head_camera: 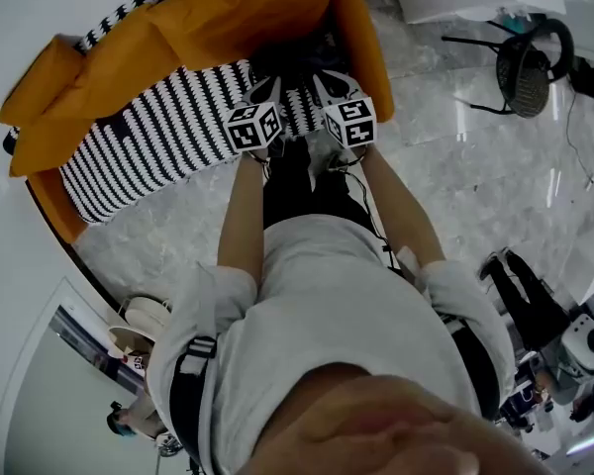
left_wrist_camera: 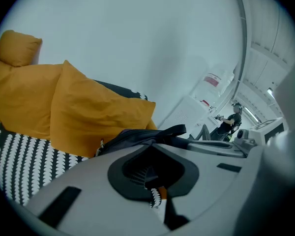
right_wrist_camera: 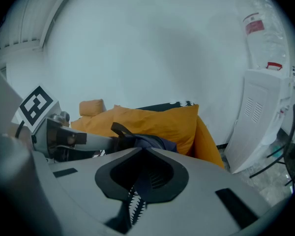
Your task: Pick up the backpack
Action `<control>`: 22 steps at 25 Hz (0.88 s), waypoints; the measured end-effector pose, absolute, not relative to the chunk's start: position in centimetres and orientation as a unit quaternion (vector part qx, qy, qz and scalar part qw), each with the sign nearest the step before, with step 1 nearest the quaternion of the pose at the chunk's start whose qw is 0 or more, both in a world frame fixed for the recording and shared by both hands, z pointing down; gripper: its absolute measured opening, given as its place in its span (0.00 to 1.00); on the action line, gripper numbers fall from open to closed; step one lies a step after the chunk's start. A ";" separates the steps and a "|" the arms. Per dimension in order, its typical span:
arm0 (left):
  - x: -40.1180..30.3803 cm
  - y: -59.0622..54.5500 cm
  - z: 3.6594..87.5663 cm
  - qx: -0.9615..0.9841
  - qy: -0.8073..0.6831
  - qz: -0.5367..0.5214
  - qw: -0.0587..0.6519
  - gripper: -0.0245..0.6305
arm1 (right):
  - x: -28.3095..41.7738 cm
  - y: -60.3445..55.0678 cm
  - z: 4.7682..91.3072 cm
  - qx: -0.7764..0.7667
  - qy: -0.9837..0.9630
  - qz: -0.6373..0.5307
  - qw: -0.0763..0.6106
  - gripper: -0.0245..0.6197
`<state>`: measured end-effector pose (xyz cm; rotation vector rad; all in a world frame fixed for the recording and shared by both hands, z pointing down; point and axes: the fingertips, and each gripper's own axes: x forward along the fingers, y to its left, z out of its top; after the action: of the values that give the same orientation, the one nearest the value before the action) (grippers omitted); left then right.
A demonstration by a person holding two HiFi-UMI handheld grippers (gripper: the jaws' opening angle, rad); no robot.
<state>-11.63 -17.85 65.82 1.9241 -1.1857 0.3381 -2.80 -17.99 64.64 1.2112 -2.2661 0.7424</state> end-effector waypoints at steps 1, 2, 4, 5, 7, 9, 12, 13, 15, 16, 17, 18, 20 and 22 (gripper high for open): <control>-11.5 -17.8 65.7 0.766 -0.472 0.134 0.415 0.07 | -2.6 -17.8 64.5 0.443 -0.823 0.272 0.229 0.12; -11.3 -17.8 65.5 0.767 -0.471 0.135 0.414 0.07 | -2.4 -17.7 64.4 0.445 -0.822 0.274 0.227 0.12; -11.0 -17.6 65.1 0.771 -0.468 0.140 0.409 0.07 | -2.0 -17.3 64.2 0.450 -0.819 0.277 0.223 0.12; -10.9 -17.4 64.8 0.772 -0.466 0.143 0.407 0.07 | -1.8 -17.1 63.9 0.453 -0.818 0.278 0.219 0.11; -10.6 -17.0 64.2 0.775 -0.464 0.147 0.403 0.07 | -1.3 -16.7 63.4 0.459 -0.818 0.276 0.212 0.12; -10.0 -16.7 63.6 0.775 -0.465 0.148 0.402 0.07 | -0.5 -16.6 63.0 0.463 -0.818 0.273 0.207 0.12; -9.1 -15.6 62.8 0.772 -0.470 0.149 0.402 0.07 | 0.3 -15.9 62.2 0.468 -0.817 0.270 0.202 0.12; -9.1 -15.2 62.3 0.771 -0.471 0.149 0.401 0.07 | 0.3 -15.6 61.8 0.472 -0.816 0.270 0.198 0.12; -9.1 -14.3 61.4 0.772 -0.474 0.149 0.397 0.07 | 0.3 -14.8 60.9 0.479 -0.813 0.272 0.188 0.12; -8.9 -14.0 61.1 0.772 -0.476 0.149 0.395 0.07 | 0.4 -14.5 60.6 0.481 -0.813 0.273 0.183 0.12; -8.7 -13.7 60.9 0.772 -0.477 0.149 0.394 0.07 | 0.5 -14.2 60.4 0.482 -0.812 0.274 0.180 0.12; -8.4 -13.4 60.7 0.771 -0.478 0.148 0.393 0.07 | 0.7 -13.8 60.2 0.482 -0.813 0.274 0.178 0.12; -8.0 -12.9 60.5 0.771 -0.481 0.147 0.392 0.06 | 1.1 -13.3 60.0 0.482 -0.814 0.273 0.176 0.12; -7.7 -12.3 60.1 0.771 -0.483 0.145 0.388 0.06 | 1.6 -12.7 59.4 0.482 -0.815 0.268 0.176 0.12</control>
<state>-7.68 -12.29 60.12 1.9628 -1.2290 0.3681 1.64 -12.70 59.44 1.3662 -2.3089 0.7584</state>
